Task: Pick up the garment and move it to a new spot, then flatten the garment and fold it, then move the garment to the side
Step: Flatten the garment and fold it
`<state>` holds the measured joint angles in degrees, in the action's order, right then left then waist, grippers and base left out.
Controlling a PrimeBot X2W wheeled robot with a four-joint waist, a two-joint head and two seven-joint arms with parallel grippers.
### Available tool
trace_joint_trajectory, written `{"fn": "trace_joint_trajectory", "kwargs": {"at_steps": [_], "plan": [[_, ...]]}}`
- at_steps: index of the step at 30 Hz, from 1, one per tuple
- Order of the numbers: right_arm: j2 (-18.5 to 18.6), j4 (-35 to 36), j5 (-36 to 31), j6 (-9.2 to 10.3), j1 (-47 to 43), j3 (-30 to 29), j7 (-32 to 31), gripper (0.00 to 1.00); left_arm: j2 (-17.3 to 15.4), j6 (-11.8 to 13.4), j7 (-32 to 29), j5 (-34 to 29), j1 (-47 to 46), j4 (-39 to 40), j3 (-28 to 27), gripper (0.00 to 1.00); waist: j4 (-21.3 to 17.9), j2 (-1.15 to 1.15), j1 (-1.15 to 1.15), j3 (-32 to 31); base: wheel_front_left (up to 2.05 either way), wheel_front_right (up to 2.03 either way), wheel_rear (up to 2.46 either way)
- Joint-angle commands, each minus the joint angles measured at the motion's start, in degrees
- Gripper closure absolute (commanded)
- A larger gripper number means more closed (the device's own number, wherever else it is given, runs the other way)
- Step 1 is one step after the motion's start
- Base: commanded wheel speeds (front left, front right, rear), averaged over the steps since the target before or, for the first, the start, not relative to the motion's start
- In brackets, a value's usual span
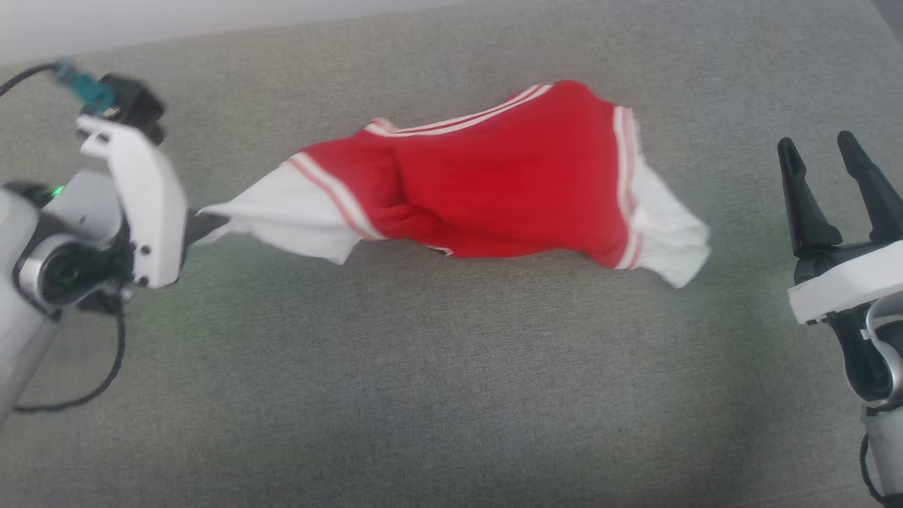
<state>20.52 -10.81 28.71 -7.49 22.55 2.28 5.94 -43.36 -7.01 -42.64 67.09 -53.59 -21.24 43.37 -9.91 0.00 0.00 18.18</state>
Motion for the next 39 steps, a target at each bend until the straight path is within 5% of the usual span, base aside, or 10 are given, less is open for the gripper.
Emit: {"fn": "trace_joint_trajectory", "kwargs": {"at_steps": [1, 8, 9, 10, 13, 14, 20, 27, 34, 39], "plan": [[0.39, 0.74, -0.31, 0.0, -0.63, -0.11, -0.56, 0.0, -0.19, 0.52, 0.94, 0.63, 2.08, -0.91, -0.48, 1.0, 0.43, 0.0, 0.0, 0.24, 0.0, 0.0, 0.0], [1.24, 2.23, -0.77, 0.0, -0.69, -0.18, -2.29, 0.0, 0.02, 0.69, 4.22, -0.61, 3.93, -4.21, -0.36, 1.0, 0.82, 0.0, 0.0, 1.18, 0.0, 0.0, 0.0], [1.44, 2.5, -0.76, 0.0, -0.63, -0.09, -2.58, 0.0, 0.2, 0.58, 4.77, -1.03, 4.11, -4.73, -0.14, 0.92, 0.89, 0.0, 0.0, 1.27, 0.0, 0.0, 0.0], [1.62, 2.76, -0.89, 0.0, -0.59, 0.12, -2.99, 0.0, 0.48, 0.46, 5.64, -1.54, 4.11, -5.21, -0.1, 0.71, 1.0, 0.0, 0.0, 1.33, 0.0, 0.0, 0.0], [2.3, 3.4, -1.26, 0.0, -0.58, 0.7, -4.11, 0.0, 1.47, 0.23, 8.09, -2.2, 4.32, -6.72, 0.29, 0.28, 1.53, 0.0, 0.0, 1.35, 0.0, 0.0, 0.0], [2.66, 3.63, -1.32, 0.0, -0.6, 1.04, -4.45, 0.0, 1.78, 0.17, 8.92, -2.34, 4.37, -7.13, 0.28, 0.0, 1.78, 0.0, 0.0, 1.29, 0.0, 0.0, 0.0], [6.27, 4.9, -2.0, 0.0, -0.94, 6.53, -8.62, 0.0, 1.8, -0.28, 15.97, -5.14, 4.73, -7.74, 0.56, 0.0, 3.46, 0.0, 0.0, 0.55, 0.0, 0.0, 0.0], [15.6, 6.68, 0.52, 0.0, -0.03, 18.86, -18.97, 0.0, 4.41, 0.53, 33.83, -8.12, 8.33, -4.9, -2.29, 0.0, 6.54, 0.0, 0.0, -0.84, 0.0, 0.0, 0.0], [24.69, 8.05, 6.13, 0.01, 3.36, 27.98, -27.93, 0.0, 8.71, 5.98, 52.8, -13.77, 17.01, 0.07, -2.99, 0.0, 10.25, 0.0, 0.0, -1.27, 0.0, 0.0, 0.0], [28.44, 7.91, 9.76, 0.01, 6.37, 30.44, -31.23, 0.0, 10.8, 12.65, 57.76, -20.69, 23.45, 4.84, -5.79, 0.0, 12.49, 0.0, 0.0, -0.48, 0.0, 0.0, 0.0]]}}
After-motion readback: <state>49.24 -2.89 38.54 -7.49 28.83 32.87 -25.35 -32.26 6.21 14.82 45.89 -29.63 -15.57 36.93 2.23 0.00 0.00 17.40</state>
